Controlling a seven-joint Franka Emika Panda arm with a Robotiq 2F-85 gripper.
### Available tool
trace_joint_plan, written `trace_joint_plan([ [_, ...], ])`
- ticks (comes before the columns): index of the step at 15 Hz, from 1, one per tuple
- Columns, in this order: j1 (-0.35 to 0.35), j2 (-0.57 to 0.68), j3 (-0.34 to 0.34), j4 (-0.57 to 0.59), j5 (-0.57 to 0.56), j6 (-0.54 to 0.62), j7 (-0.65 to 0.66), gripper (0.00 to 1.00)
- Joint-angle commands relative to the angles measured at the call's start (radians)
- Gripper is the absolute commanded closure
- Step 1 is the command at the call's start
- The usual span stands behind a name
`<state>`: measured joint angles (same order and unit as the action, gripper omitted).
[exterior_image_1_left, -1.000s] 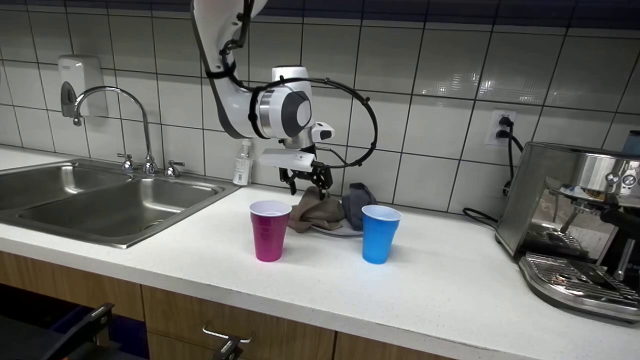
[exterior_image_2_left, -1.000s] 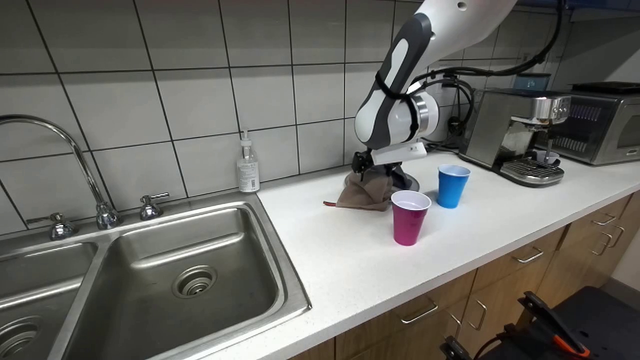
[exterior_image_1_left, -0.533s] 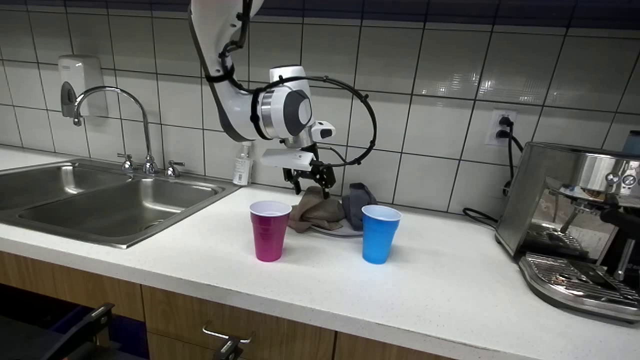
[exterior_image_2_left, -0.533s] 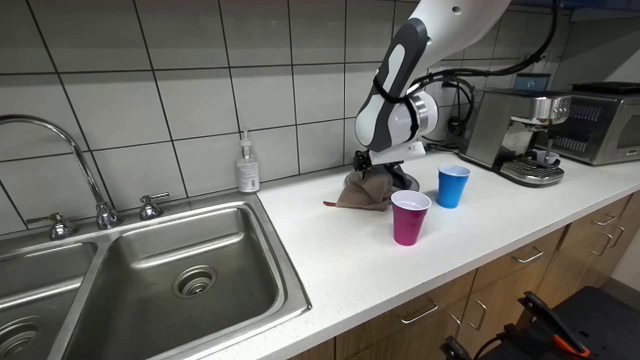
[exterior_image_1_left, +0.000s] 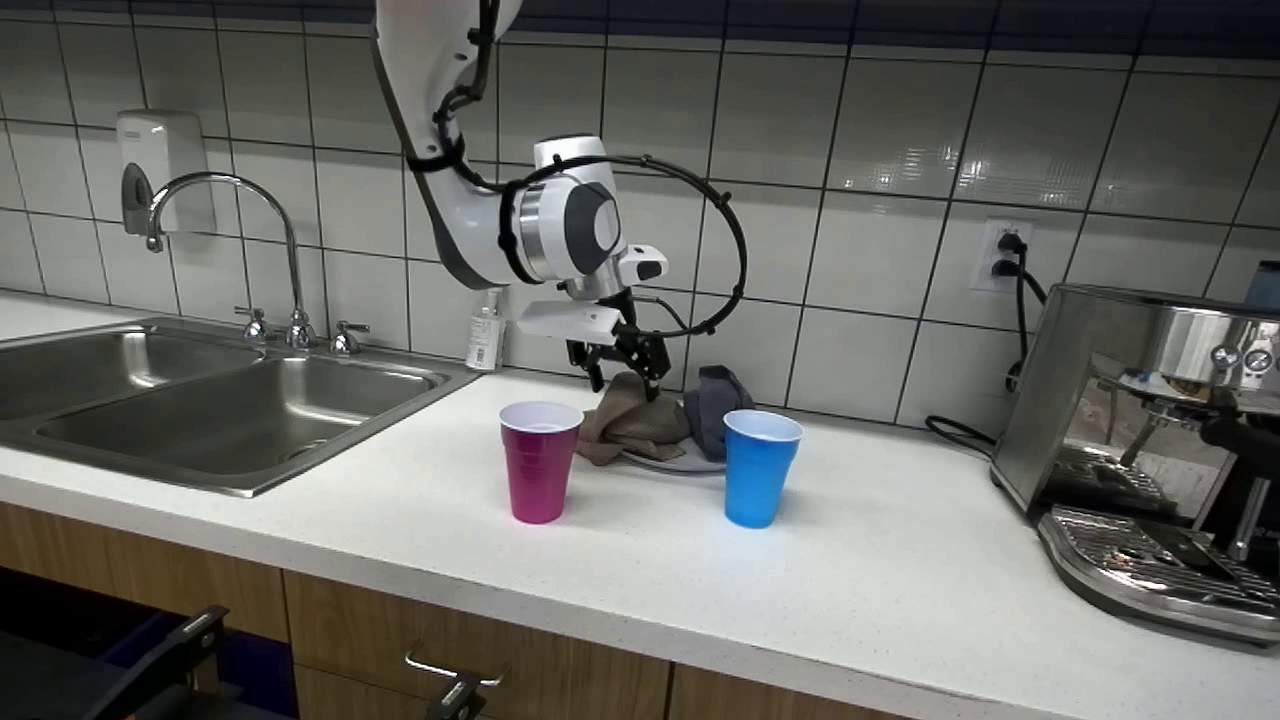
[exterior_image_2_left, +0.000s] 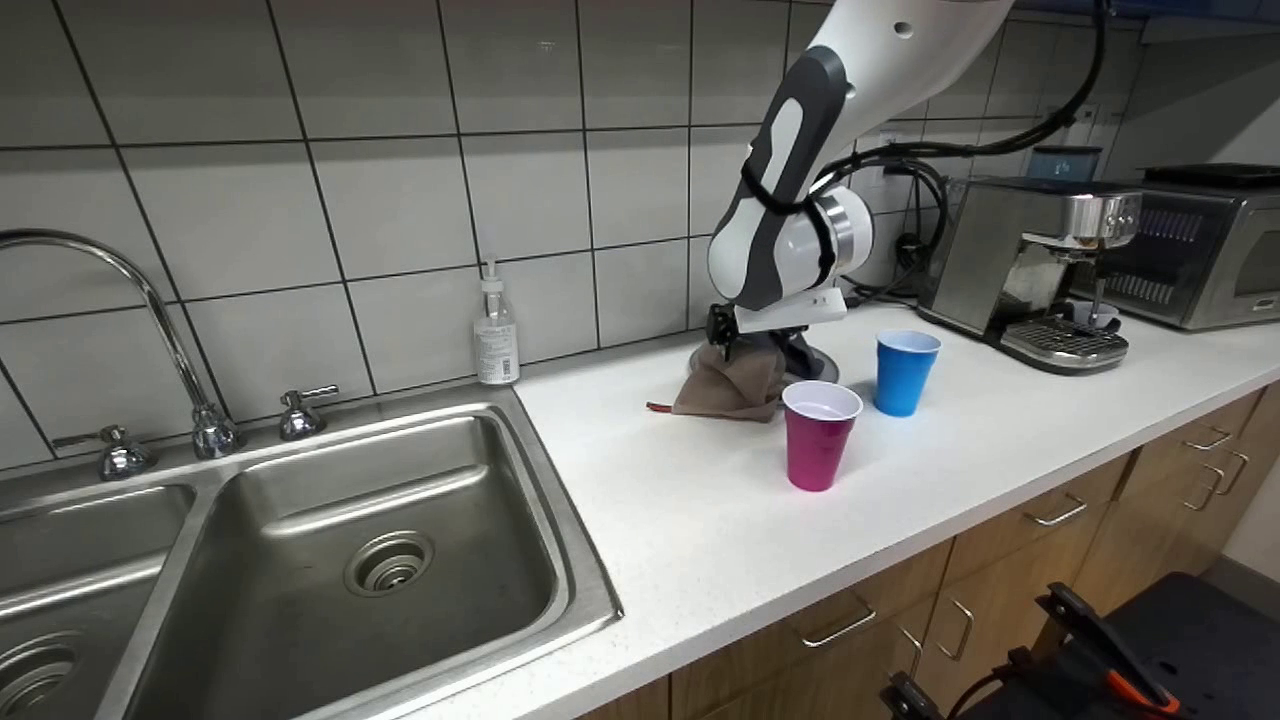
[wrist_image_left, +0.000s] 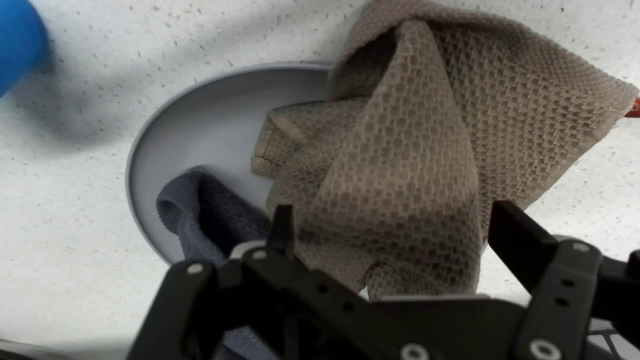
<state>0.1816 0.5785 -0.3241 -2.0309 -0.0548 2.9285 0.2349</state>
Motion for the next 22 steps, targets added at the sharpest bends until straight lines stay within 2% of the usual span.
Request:
trace_joint_plan([
  [1,0.025,0.011,-0.027,0.021,-0.026,-0.019,0.053,0.0],
  [2,0.027,0.011,-0.029,0.021,-0.027,-0.02,0.057,0.0],
  [3,0.03,0.011,-0.033,0.021,-0.028,-0.022,0.06,0.25],
  [4,0.034,0.013,-0.038,0.022,-0.033,-0.02,0.062,0.28],
  [5,-0.035,0.054,0.004,0.072,-0.016,-0.023,0.009,0.34],
  [13,-0.088,0.112,0.007,0.139,-0.005,-0.031,0.0,0.97],
  [17,-0.099,0.109,0.017,0.137,-0.003,-0.028,-0.008,0.99],
  [22,-0.137,0.028,0.067,0.067,0.007,0.002,-0.05,0.99],
])
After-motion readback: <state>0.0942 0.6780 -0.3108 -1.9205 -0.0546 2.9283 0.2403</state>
